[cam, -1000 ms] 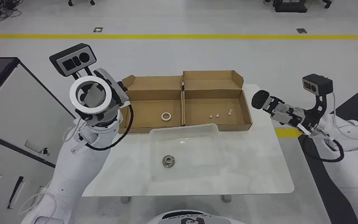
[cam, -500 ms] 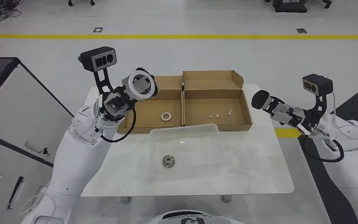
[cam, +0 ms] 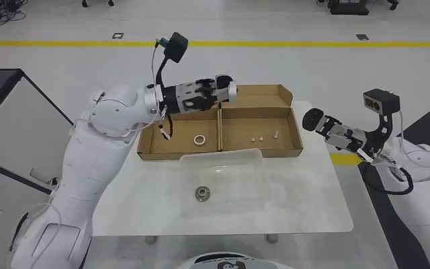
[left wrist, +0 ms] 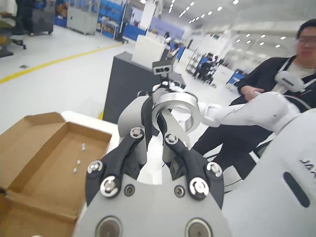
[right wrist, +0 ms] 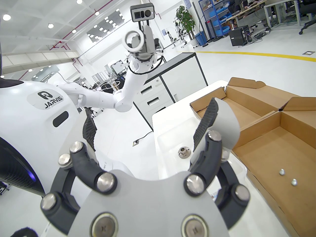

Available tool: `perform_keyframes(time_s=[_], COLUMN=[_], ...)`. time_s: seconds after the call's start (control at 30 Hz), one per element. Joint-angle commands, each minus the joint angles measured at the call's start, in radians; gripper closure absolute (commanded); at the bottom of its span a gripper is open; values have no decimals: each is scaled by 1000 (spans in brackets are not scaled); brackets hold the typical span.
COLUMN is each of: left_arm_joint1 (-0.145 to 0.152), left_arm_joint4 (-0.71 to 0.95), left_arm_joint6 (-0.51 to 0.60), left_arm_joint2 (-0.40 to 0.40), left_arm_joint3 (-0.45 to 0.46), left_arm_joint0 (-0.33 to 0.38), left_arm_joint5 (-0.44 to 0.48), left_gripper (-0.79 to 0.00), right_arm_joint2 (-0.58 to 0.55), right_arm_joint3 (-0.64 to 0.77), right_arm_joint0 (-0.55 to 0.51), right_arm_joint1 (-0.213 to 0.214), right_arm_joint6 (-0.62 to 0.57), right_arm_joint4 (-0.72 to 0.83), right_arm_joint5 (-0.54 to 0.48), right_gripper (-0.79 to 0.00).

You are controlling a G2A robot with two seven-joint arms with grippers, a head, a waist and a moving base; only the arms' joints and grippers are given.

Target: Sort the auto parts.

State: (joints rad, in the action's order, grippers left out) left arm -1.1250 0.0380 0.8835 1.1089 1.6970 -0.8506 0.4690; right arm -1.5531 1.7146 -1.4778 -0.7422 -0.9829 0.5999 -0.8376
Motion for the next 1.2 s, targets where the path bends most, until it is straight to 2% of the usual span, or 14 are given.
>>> perform_keyframes(time_s=[0.0, 0.07, 0.27, 0.5, 0.77, 0.87, 1.17], left_arm_joint1=[0, -3, -19, -53, -92, -102, -102], left_arm_joint4=[-94, -137, -262, -401, -508, -575, -575], left_arm_joint6=[53, 70, 199, 247, 260, 266, 266], left_arm_joint2=[-25, -50, -164, -298, -404, -439, -439], left_arm_joint3=[-19, -46, -161, -335, -487, -498, -498], left_arm_joint0=[35, 60, 173, 303, 392, 411, 411], left_arm_joint5=[-30, -58, -57, -34, -56, -58, -58], left_gripper=[0, 0, 0, 0, 0, 0, 0], right_arm_joint2=[0, 0, 0, 0, 0, 0, 0], right_arm_joint3=[0, 0, 0, 0, 0, 0, 0], right_arm_joint0=[0, 0, 0, 0, 0, 0, 0], right_arm_joint1=[0, 0, 0, 0, 0, 0, 0], right_arm_joint6=[0, 0, 0, 0, 0, 0, 0], right_arm_joint4=[0, 0, 0, 0, 0, 0, 0], right_arm_joint5=[0, 0, 0, 0, 0, 0, 0], right_gripper=[-785, -785, -785, -785, -785, -785, -785])
